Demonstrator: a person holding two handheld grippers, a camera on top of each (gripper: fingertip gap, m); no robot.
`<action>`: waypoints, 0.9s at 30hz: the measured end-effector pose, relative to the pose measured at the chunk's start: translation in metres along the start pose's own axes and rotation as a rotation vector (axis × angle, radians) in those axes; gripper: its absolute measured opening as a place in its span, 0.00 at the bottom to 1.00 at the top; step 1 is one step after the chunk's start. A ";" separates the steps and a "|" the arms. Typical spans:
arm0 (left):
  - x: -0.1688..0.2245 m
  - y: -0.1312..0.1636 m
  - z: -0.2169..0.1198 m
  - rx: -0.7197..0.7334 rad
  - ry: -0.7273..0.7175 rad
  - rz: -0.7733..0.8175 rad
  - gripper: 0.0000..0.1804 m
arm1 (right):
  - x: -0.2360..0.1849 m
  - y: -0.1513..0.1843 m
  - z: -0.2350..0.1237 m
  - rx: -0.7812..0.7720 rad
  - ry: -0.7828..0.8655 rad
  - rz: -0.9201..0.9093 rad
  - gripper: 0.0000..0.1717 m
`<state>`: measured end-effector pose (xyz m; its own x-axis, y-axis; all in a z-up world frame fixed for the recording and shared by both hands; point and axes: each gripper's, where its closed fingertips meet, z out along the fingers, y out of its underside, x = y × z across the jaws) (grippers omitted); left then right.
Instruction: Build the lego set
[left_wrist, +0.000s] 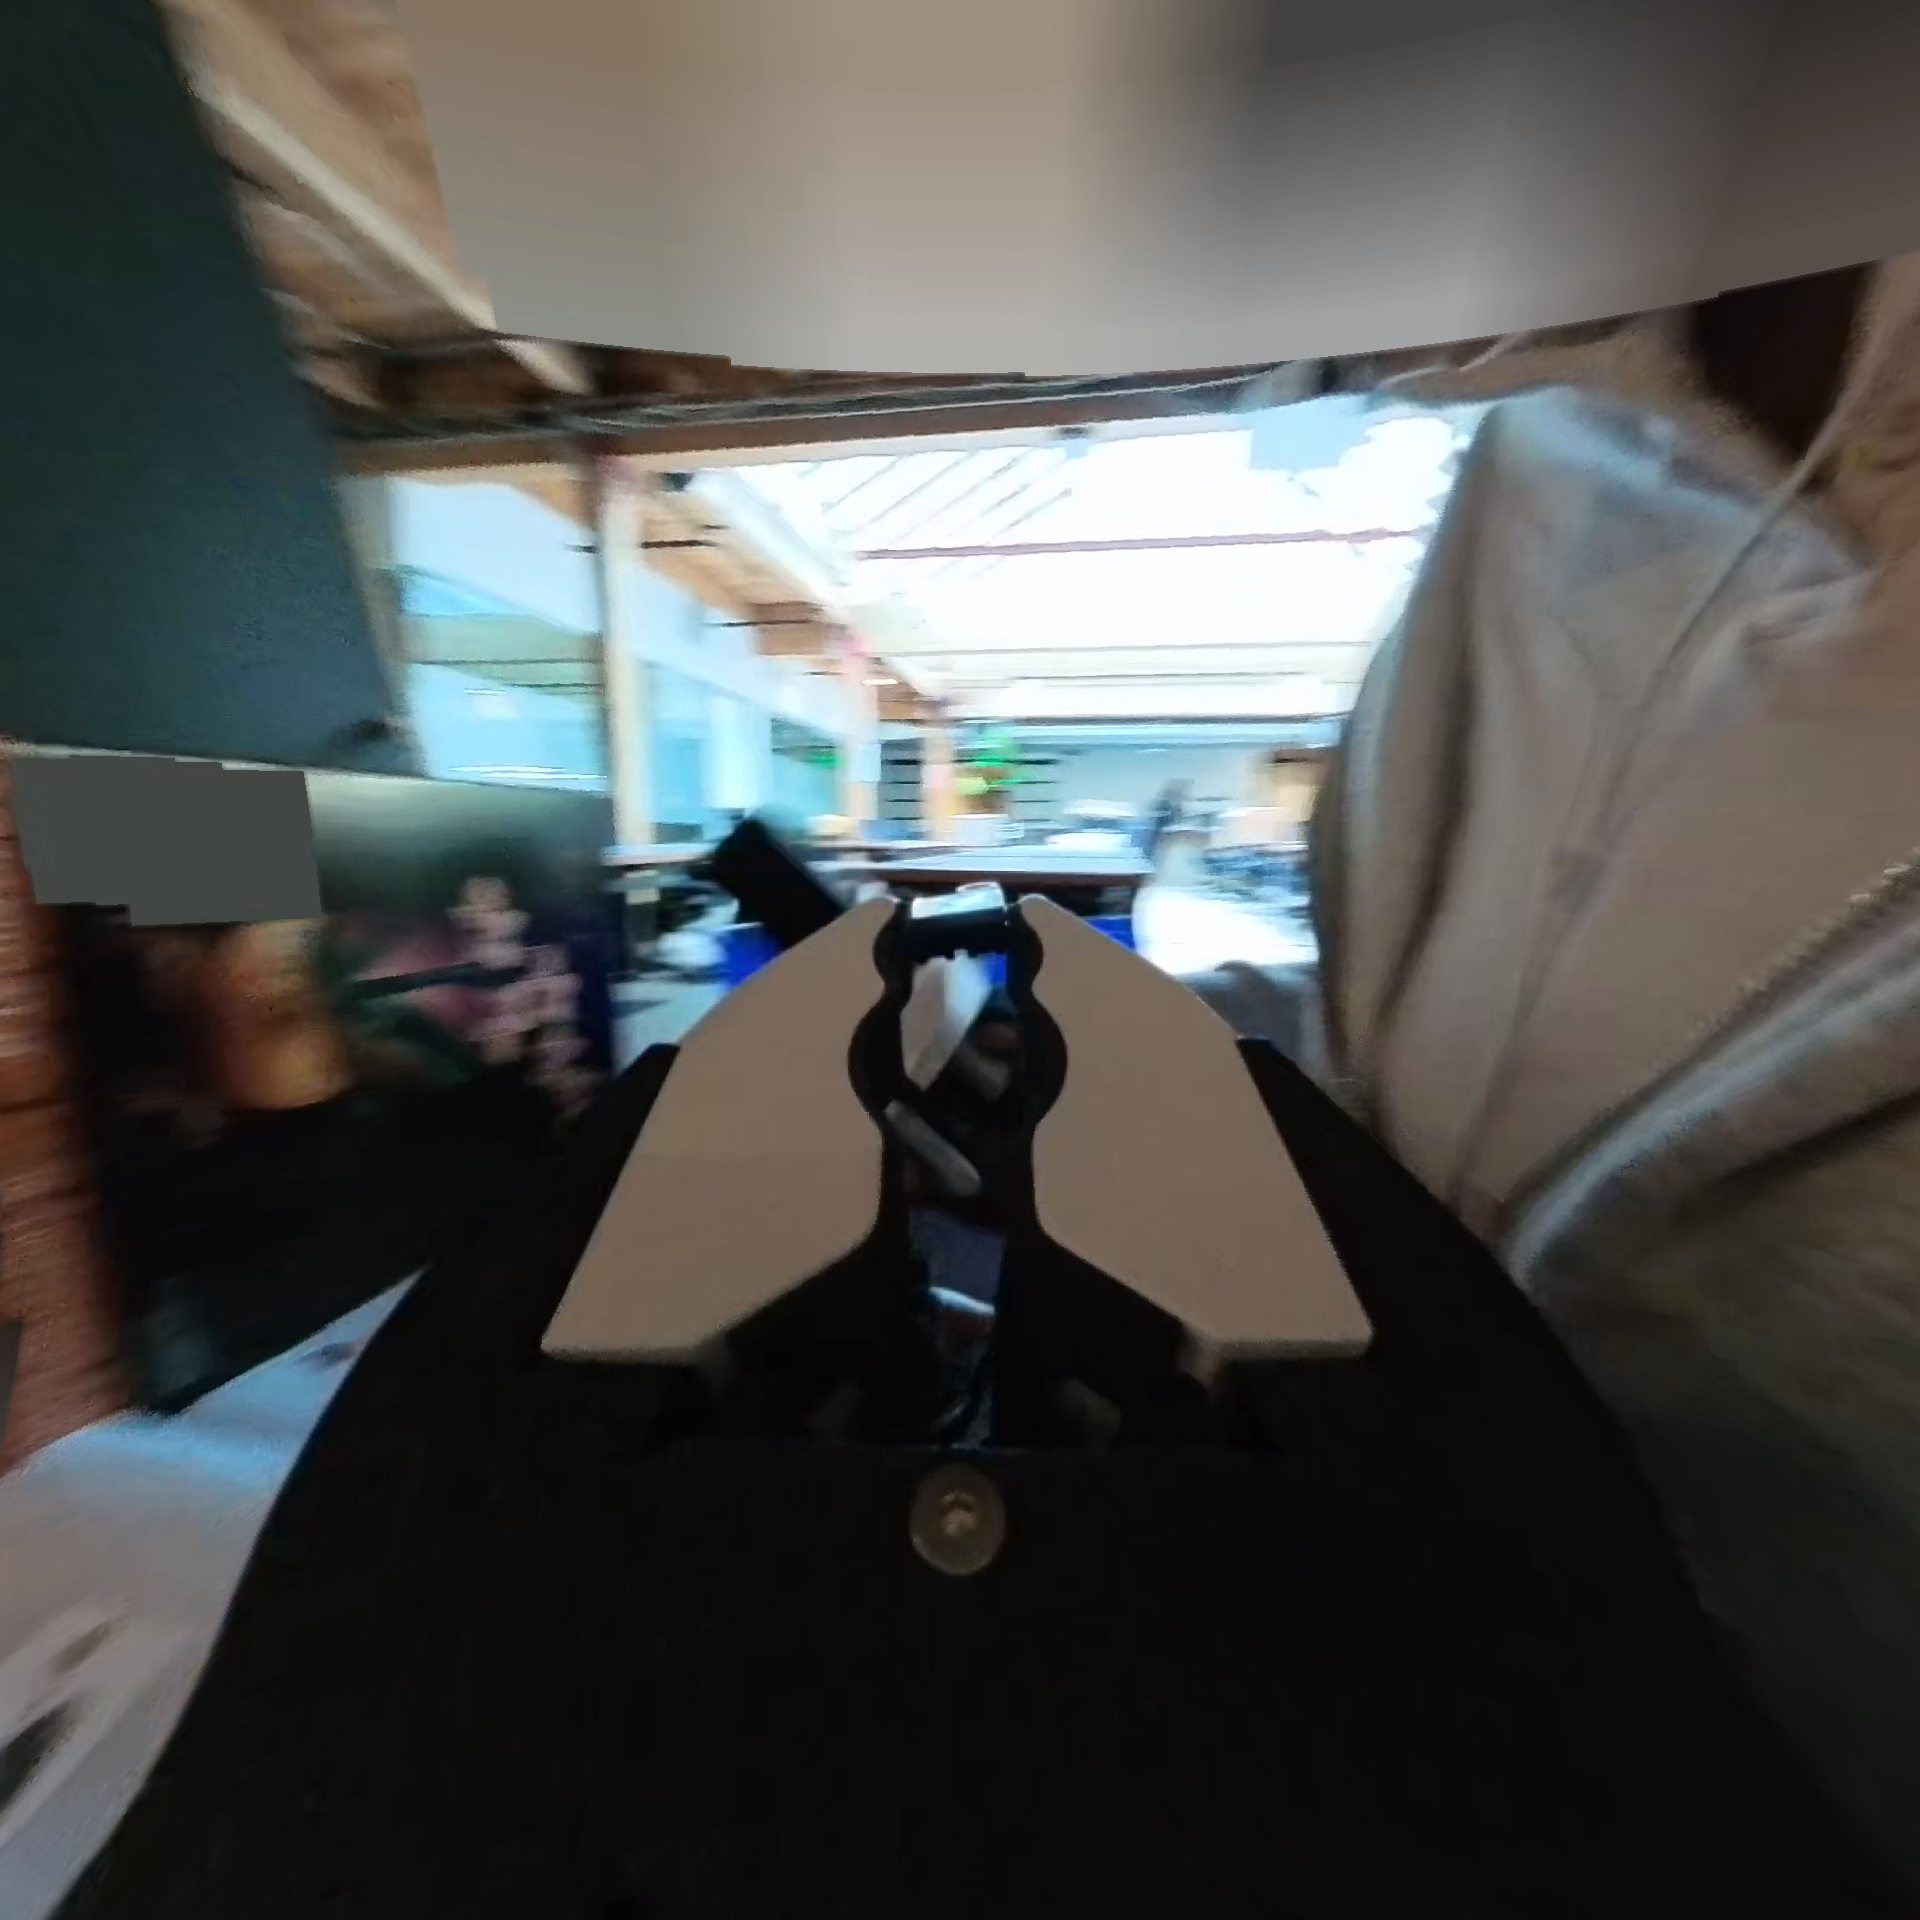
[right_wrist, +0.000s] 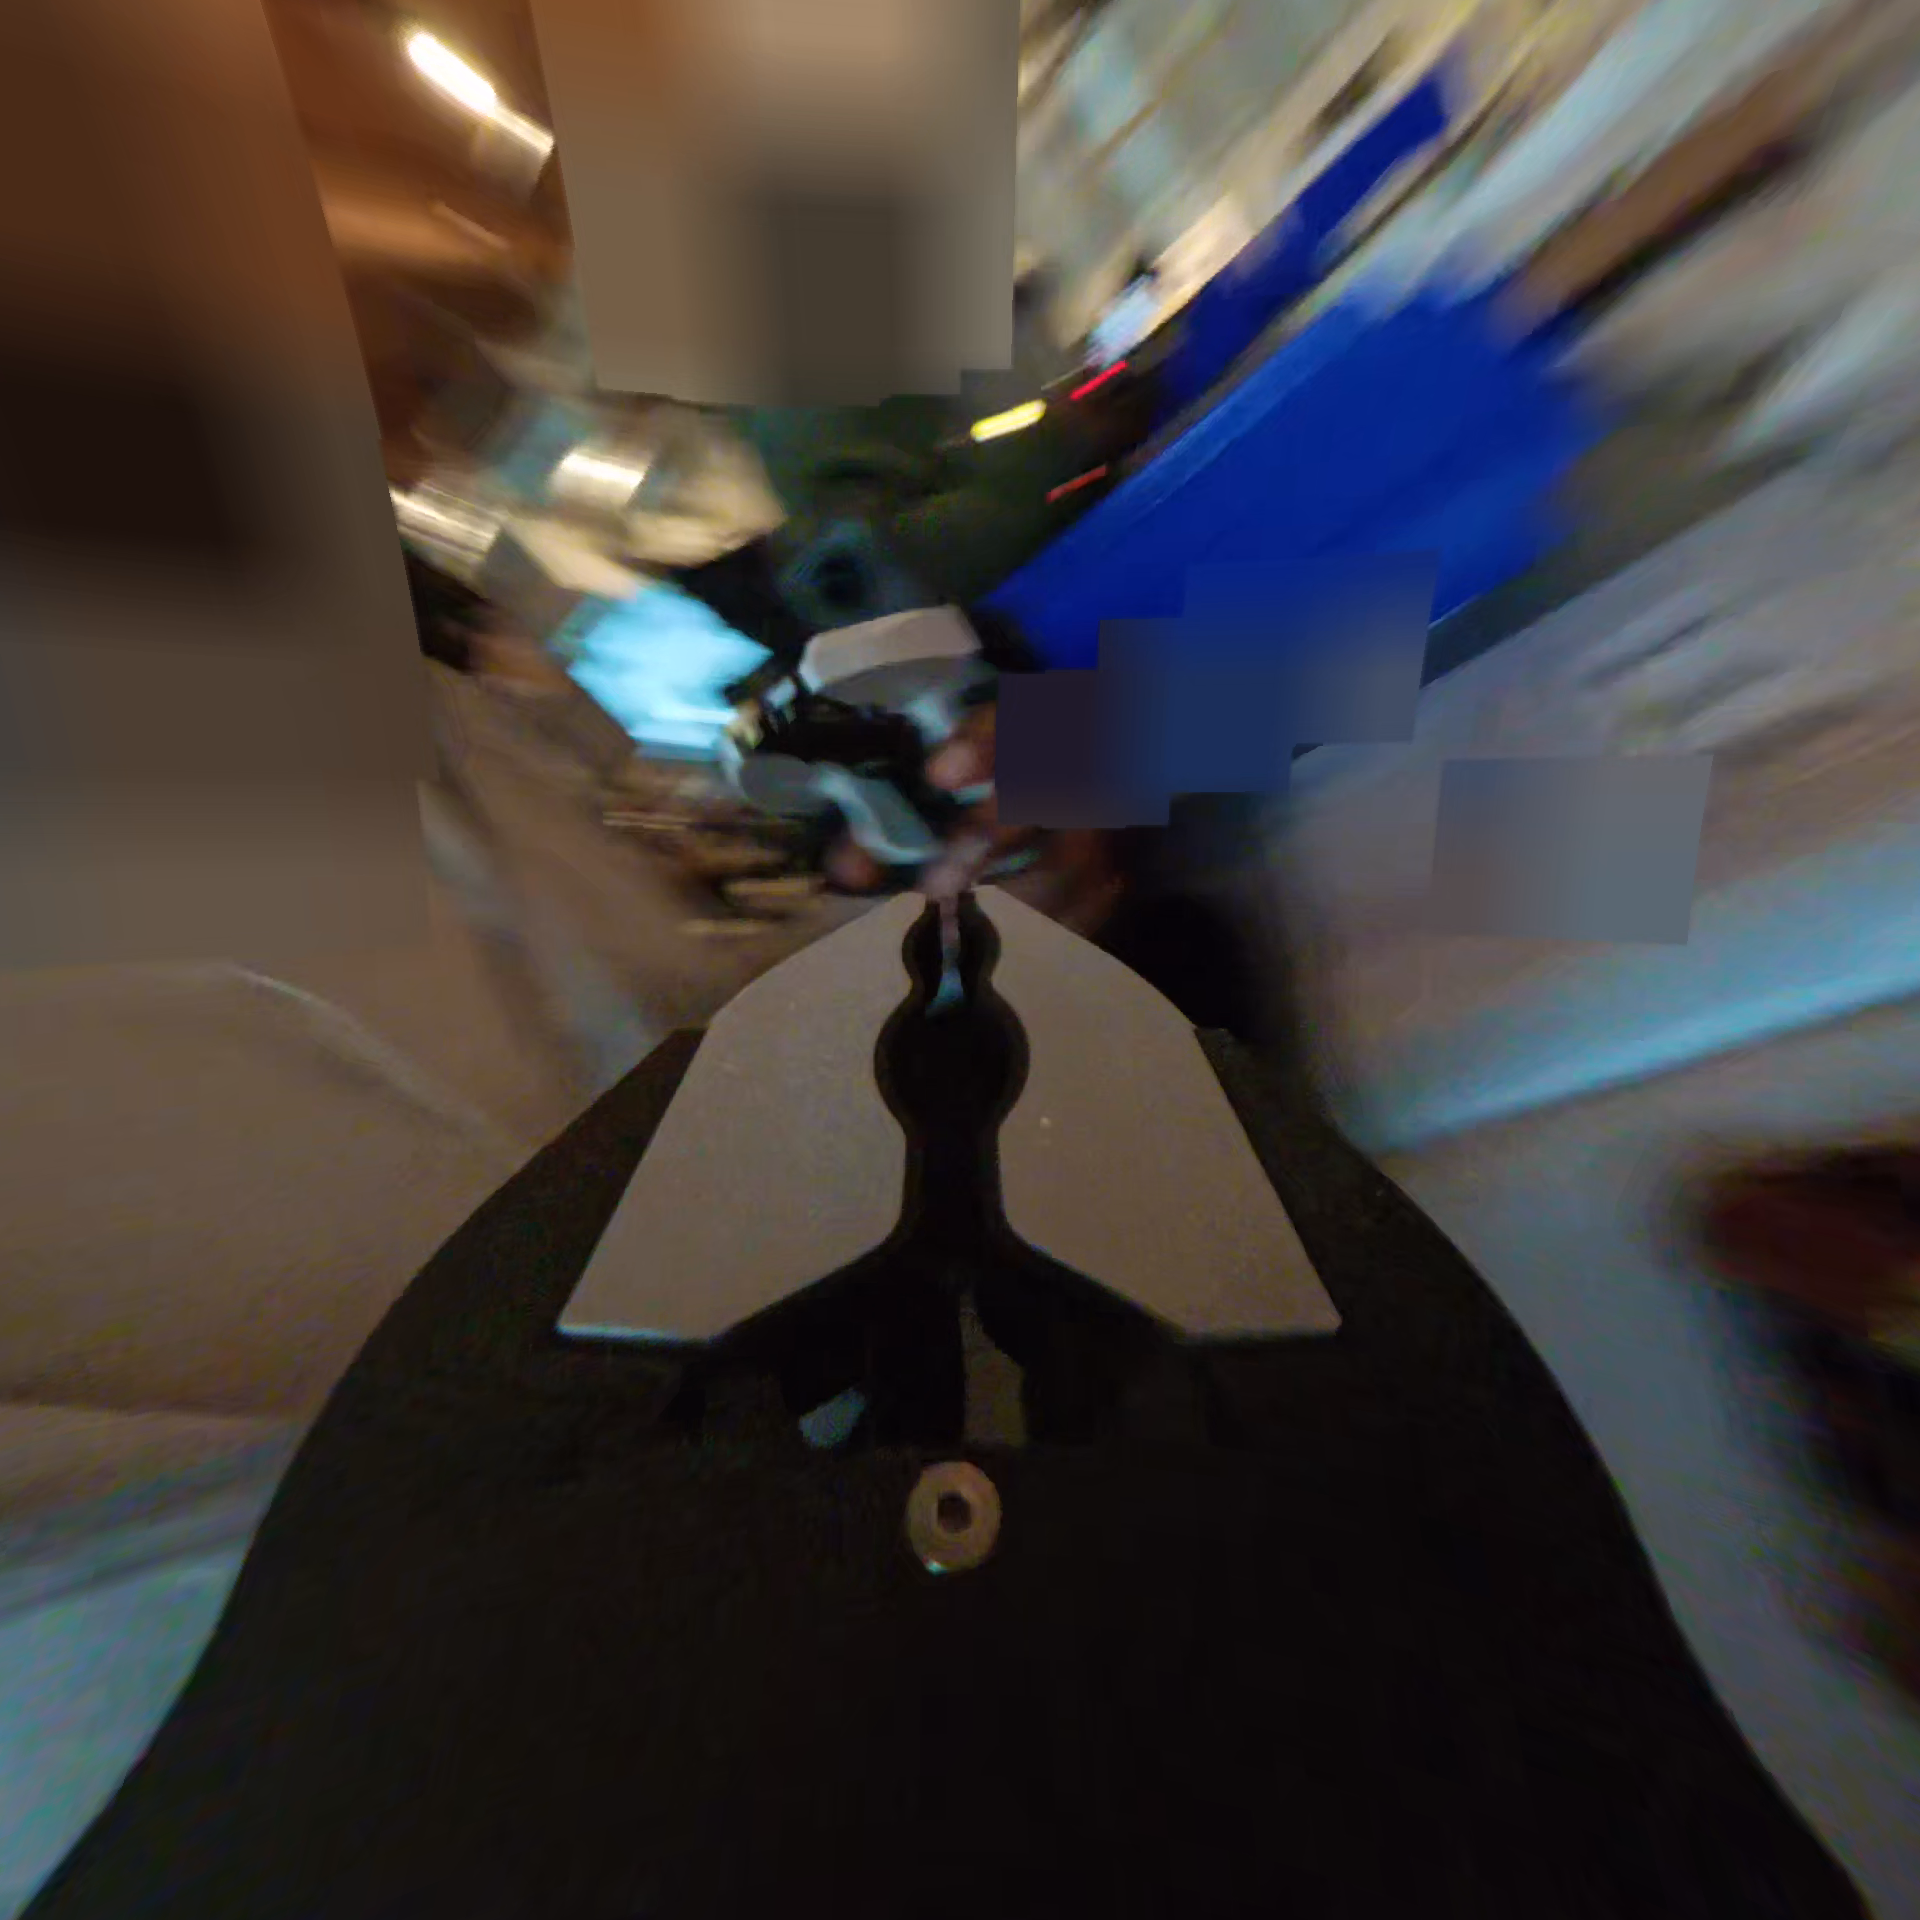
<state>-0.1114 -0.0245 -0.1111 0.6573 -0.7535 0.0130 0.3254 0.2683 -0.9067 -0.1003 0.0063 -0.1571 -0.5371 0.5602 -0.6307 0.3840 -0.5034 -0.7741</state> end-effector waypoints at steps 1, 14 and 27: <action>-0.005 -0.001 -0.003 -0.001 -0.044 0.020 0.09 | 0.006 -0.007 -0.009 0.029 0.111 -0.160 0.02; -0.037 0.034 0.006 -0.304 -0.289 0.067 0.09 | -0.031 -0.123 -0.090 0.562 0.526 -0.653 0.04; -0.027 0.036 0.008 -0.292 -0.240 0.124 0.09 | 0.069 0.015 -0.056 -0.330 0.809 -0.197 0.20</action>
<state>-0.1119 0.0105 -0.1406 0.8308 -0.5553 -0.0379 0.0490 0.1408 -0.9888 -0.0895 0.0749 -0.2156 0.0297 0.9717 -0.2344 0.6041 -0.2043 -0.7703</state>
